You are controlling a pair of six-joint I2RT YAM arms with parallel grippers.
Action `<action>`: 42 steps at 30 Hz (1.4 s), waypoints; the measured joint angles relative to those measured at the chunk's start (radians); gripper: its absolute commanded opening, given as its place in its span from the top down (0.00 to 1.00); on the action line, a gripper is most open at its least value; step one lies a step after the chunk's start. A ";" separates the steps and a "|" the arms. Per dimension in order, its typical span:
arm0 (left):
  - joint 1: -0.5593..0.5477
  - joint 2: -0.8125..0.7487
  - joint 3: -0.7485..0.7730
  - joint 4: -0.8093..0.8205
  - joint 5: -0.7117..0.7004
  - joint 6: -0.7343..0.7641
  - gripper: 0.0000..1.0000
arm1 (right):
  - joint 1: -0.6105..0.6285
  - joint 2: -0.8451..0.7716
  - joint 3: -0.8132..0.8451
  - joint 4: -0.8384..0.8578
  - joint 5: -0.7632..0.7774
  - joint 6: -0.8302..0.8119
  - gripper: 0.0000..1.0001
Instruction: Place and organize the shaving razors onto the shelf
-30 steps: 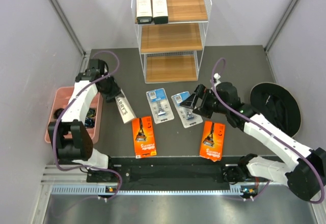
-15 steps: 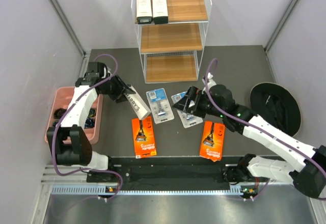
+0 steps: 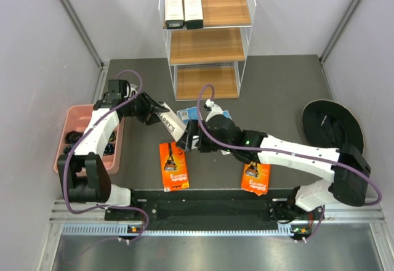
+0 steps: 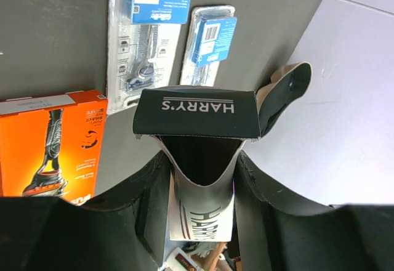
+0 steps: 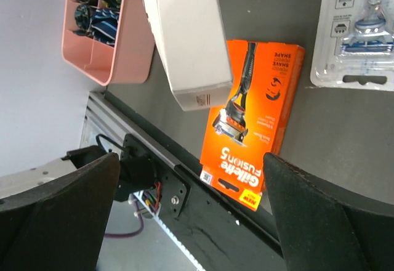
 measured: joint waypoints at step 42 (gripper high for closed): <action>-0.034 -0.021 0.017 -0.010 0.067 0.074 0.01 | 0.010 0.136 0.066 0.064 0.142 0.039 0.91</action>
